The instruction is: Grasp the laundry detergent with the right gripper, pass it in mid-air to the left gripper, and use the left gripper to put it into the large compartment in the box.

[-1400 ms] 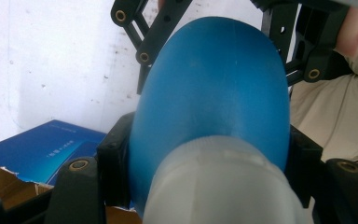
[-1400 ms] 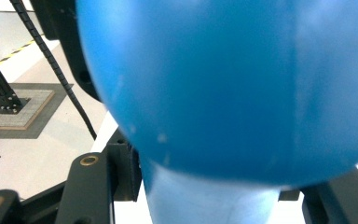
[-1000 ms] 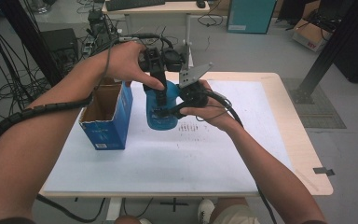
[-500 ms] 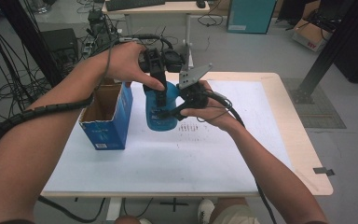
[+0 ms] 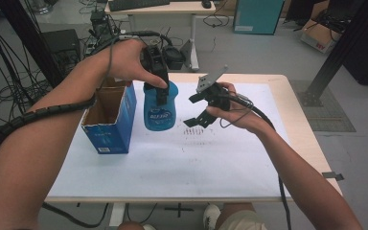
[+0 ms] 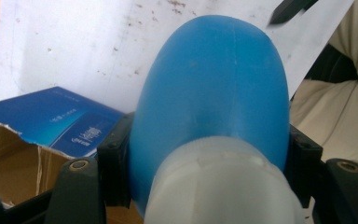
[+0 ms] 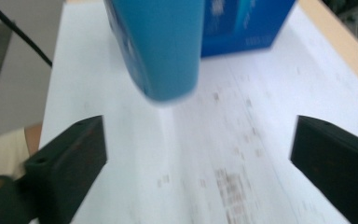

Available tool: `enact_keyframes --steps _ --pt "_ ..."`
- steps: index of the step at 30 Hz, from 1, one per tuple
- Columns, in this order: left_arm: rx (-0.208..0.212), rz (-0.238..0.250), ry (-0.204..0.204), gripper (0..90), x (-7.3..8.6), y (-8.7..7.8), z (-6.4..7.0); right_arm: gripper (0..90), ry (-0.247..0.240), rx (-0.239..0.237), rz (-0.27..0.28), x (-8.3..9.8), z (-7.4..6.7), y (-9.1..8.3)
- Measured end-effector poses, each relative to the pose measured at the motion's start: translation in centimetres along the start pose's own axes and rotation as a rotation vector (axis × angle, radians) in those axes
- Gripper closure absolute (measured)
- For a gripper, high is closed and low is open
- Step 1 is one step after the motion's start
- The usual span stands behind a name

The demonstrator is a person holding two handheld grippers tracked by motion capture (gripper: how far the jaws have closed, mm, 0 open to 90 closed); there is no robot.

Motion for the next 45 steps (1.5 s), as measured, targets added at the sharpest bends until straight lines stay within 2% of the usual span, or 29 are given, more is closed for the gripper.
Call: enact_keyframes --steps 3,4,5,7,8,10,11,12,13,14,16,18,19,21,23,24,26,29,31,34,35,36,38,39,40,41,42,43,45 --pt "0.02 -0.002 -0.048 36.0 0.2 -0.7 -0.4 3.8 0.041 0.071 -0.069 1.2 0.9 -1.5" --pt "0.02 -0.002 -0.048 36.0 0.2 -0.7 -0.4 3.8 0.041 0.071 -0.069 1.2 0.9 -1.5" --pt "0.012 0.023 -0.097 36.0 0.2 -0.9 -0.4 4.3 0.059 0.088 -0.085 1.5 1.1 -2.0" --pt "0.017 0.02 -0.122 36.1 0.3 -1.4 -0.6 4.7 0.095 0.144 -0.128 2.1 1.8 -3.6" --pt "0.006 0.014 -0.154 36.0 0.4 -1.9 -0.7 4.7 0.116 0.158 -0.142 2.3 1.8 -4.1" --pt "-0.01 0.001 -0.183 36.1 0.7 -2.6 -0.9 5.1 0.126 0.159 -0.209 2.6 2.3 -5.2" --pt "-0.01 0.001 -0.183 36.1 0.7 -2.6 -0.9 5.1 0.126 0.159 -0.209 2.6 2.3 -5.2" --pt "-0.016 0.001 -0.2 36.1 0.8 -2.9 -1.0 5.7 0.16 0.159 -0.2 2.7 2.3 -5.8" --pt "-0.022 0.006 -0.229 36.1 1.1 -3.7 -1.2 5.3 0.147 0.2 -0.191 2.9 2.5 -6.8" --pt "-0.025 0.01 -0.25 36.1 1.3 -4.1 -1.3 5.1 0.146 0.219 -0.186 2.9 2.5 -7.2" --pt "-0.025 0.009 -0.293 36.1 1.7 -5.0 -1.5 5.4 0.149 0.213 -0.192 3.0 2.5 -8.1" --pt "-0.029 0.006 -0.337 36.1 2.2 -5.9 -1.8 5.5 0.154 0.231 -0.199 3.1 2.7 -8.8" --pt "-0.029 0.006 -0.337 36.1 2.2 -5.9 -1.8 5.5 0.167 0.245 -0.198 3.1 2.7 -9.2" --pt "-0.038 0.006 -0.39 36.1 2.9 -6.9 -2.1 5.6 0.179 0.257 -0.192 3.2 2.8 -9.7" --pt "-0.04 0.006 -0.461 36.1 3.9 -8.0 -2.6 5.7 0.196 0.27 -0.197 3.3 3.0 -10.7" --pt "-0.04 0.006 -0.461 36.1 3.9 -8.0 -2.6 5.7 0.196 0.27 -0.197 3.3 3.0 -10.7" --pt "-0.029 0.012 -0.523 36.1 4.6 -8.5 -2.9 6.0 0.203 0.274 -0.214 3.5 3.3 -11.5" --pt "-0.031 0.022 -0.584 36.2 5.7 -9.2 -3.5 6.0 0.208 0.282 -0.215 3.5 3.5 -12.0" --pt "-0.026 0.037 -0.652 36.2 6.7 -9.9 -4.0 6.0 0.203 0.292 -0.215 3.5 3.6 -12.5" --pt "-0.032 0.051 -0.721 36.2 7.8 -10.5 -4.5 6.0 0.203 0.301 -0.221 3.5 3.7 -12.9" --pt "-0.032 0.051 -0.721 36.2 7.8 -10.5 -4.5 6.0 0.204 0.305 -0.217 3.5 3.7 -12.9" --pt "-0.051 0.055 -0.746 36.2 8.6 -10.9 -5.0 6.0 0.196 0.302 -0.225 3.5 3.9 -13.0" --pt "-0.047 0.057 -0.798 36.3 9.3 -11.0 -5.3 6.0 0.204 0.302 -0.231 3.4 3.9 -13.2" --pt "-0.047 0.057 -0.798 36.3 9.3 -11.0 -5.3 6.0 0.204 0.302 -0.231 3.4 3.9 -13.2" --pt "-0.049 0.056 -0.834 36.3 10.0 -11.1 -5.7 6.0 0.203 0.307 -0.237 3.3 3.9 -13.3" --pt "-0.049 0.056 -0.834 36.3 10.0 -11.1 -5.7 6.0 0.203 0.307 -0.237 3.3 3.9 -13.3" --pt "-0.05 0.061 -0.854 36.3 10.3 -11.2 -5.9 6.0 0.196 0.309 -0.231 3.3 4.0 -13.3" --pt "-0.046 0.07 -0.895 36.3 11.1 -11.3 -6.2 6.0 0.2 0.312 -0.237 3.2 4.0 -13.4" --pt "-0.045 0.095 -0.949 36.2 12.1 -11.4 -6.6 6.0 0.198 0.316 -0.237 3.1 4.1 -13.6"
Point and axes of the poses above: each handheld gripper's, and its own axes: y roughly forward along the jaws, x roughly out of its underside, z roughly to its right, the point moved 2 cm from there along y, roughly forward along the jaws, and after that the axes turned 13 degrees about y, right-handed, at the moved point
